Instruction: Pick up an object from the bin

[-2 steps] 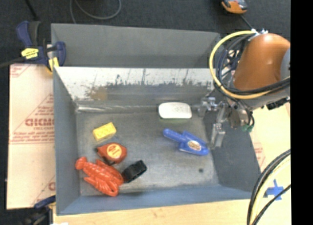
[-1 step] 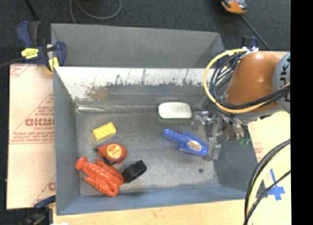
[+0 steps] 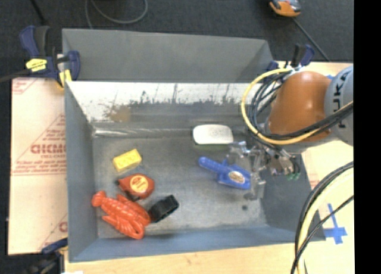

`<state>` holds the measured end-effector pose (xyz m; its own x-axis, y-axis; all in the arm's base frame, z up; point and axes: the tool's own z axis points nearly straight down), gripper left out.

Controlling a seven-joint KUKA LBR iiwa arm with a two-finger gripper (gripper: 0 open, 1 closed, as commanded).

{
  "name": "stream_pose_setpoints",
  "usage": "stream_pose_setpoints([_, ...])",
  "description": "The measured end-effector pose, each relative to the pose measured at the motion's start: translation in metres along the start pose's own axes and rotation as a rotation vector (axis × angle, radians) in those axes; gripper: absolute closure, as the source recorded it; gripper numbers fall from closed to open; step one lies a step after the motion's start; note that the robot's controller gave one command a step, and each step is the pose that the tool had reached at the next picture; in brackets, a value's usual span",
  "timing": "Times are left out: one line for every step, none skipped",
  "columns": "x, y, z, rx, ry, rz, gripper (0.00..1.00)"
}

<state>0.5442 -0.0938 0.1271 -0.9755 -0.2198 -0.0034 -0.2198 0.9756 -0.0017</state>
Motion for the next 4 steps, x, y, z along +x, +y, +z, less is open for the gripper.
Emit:
stream_pose_setpoints([-0.004, 0.002, 0.036, 0.000, -0.002, 0.216, 0.00])
stream_pose_setpoints([-0.016, 0.005, 0.054, 0.002, -0.002, 0.172, 0.00])
stream_pose_setpoints([-0.030, 0.006, 0.055, 0.002, -0.004, 0.250, 1.00])
stream_pose_setpoints([-0.030, 0.006, 0.055, 0.002, -0.004, 0.249, 1.00])
